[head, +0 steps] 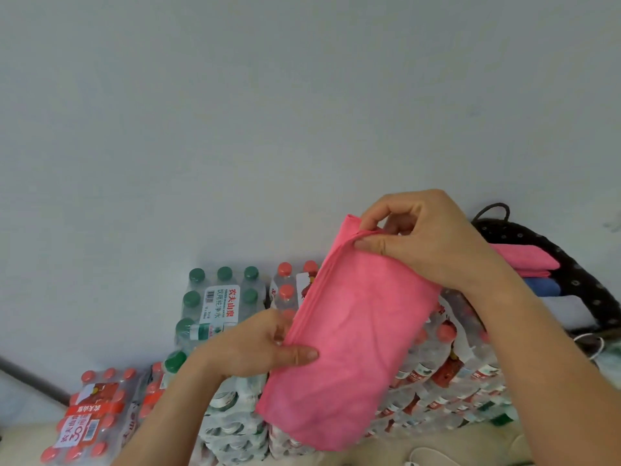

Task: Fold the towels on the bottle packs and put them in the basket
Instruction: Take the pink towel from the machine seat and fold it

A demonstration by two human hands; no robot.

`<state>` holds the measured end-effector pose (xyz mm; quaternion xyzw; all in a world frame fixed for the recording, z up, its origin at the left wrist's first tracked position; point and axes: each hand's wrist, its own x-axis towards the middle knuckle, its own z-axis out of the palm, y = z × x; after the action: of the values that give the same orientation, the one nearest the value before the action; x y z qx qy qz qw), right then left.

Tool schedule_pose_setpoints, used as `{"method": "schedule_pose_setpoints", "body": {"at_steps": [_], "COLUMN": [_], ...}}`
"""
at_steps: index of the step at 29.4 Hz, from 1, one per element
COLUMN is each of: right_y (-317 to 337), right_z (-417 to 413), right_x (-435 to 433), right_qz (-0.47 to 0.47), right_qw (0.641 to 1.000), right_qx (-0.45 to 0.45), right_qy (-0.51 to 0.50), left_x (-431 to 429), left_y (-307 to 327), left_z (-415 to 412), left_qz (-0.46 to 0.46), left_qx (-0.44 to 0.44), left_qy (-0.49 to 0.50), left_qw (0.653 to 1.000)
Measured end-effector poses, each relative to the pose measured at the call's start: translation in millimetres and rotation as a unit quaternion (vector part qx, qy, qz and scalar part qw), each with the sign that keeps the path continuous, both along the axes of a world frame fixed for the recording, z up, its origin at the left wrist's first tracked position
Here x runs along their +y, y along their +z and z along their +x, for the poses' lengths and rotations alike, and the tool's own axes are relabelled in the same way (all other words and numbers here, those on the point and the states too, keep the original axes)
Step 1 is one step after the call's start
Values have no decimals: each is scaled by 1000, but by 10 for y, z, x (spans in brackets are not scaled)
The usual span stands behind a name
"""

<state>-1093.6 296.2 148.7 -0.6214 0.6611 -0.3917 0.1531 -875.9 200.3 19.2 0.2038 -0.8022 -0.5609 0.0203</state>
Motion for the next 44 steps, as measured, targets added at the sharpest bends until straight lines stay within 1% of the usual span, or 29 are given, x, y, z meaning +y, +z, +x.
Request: {"method": "schedule_pose_setpoints", "body": {"at_steps": [2, 4, 6, 7, 8, 9, 10, 12, 13, 14, 15, 16, 18, 20, 21, 23, 27, 29, 31, 34, 37, 40, 42, 44], "right_y": [-117, -232, -324, -355, -375, -393, -408, -449, -502, -590, -742, -953, -1491, -2026, -2218, -2424, -2416, -2407, -2402, -2409, -2439, -2469, -2483, -2493], "right_z": [-241, -477, -712, -812, -920, -1030, -1138, -1341, -1422, -1482, -1535, -1582, -1654, -1679, -1686, -1725, -1842, -1902, -1940, -1966, -1968, -1961, -1954, -1941], "right_x": [-44, -86, -131, -153, -181, -210, -239, -282, -288, -282, -264, -232, -111, 73, 163, 284, 286, 269, 263, 277, 288, 290, 302, 318], "right_qz": [4, 10, 16, 16, 14, 9, 1, -9, -10, -5, 9, 31, 82, 121, 131, 131, 155, 164, 169, 173, 172, 159, 152, 148], "right_qw": [999, 997, 995, 992, 988, 984, 983, 987, 988, 989, 991, 992, 989, 985, 985, 986, 985, 985, 984, 984, 984, 986, 987, 987], "right_qx": [3, -4, -43, -83, -124, -150, -154, -128, -118, -107, -86, -51, 24, 66, 75, 78, 67, 59, 54, 45, 50, 54, 58, 67], "right_qy": [-49, -78, -88, -89, -89, -91, -95, -101, -101, -99, -103, -112, -121, -103, -89, -69, -25, -9, 0, 1, 2, 2, 3, 1], "left_x": [-78, -184, -291, -341, -391, -443, -490, -550, -558, -549, -535, -505, -388, -223, -152, -79, -63, -52, -27, -28, -48, -37, -27, -19], "left_y": [-172, -275, -268, -243, -209, -182, -165, -137, -152, -204, -321, -482, -881, -1188, -1255, -1276, -1200, -1175, -1191, -1280, -1311, -1220, -1142, -1107], "left_z": [-9, -62, -168, -220, -289, -354, -407, -527, -599, -677, -741, -798, -851, -850, -850, -852, -862, -872, -865, -787, -747, -754, -737, -712], "left_qz": [-69, -141, -246, -297, -348, -409, -469, -561, -590, -609, -617, -619, -601, -556, -524, -467, -377, -345, -356, -382, -357, -326, -329, -334], "left_qx": [-37, -52, -60, -44, -15, 21, 55, 94, 100, 101, 92, 75, 12, -51, -69, -71, -40, -31, -40, -83, -103, -70, -39, -27], "left_qy": [17, 76, 139, 164, 184, 206, 228, 267, 273, 270, 260, 241, 186, 140, 135, 154, 233, 286, 314, 342, 384, 437, 470, 486], "left_qw": [997, 986, 957, 940, 919, 889, 852, 778, 753, 739, 737, 744, 777, 818, 838, 868, 895, 894, 879, 855, 845, 835, 818, 807]}}
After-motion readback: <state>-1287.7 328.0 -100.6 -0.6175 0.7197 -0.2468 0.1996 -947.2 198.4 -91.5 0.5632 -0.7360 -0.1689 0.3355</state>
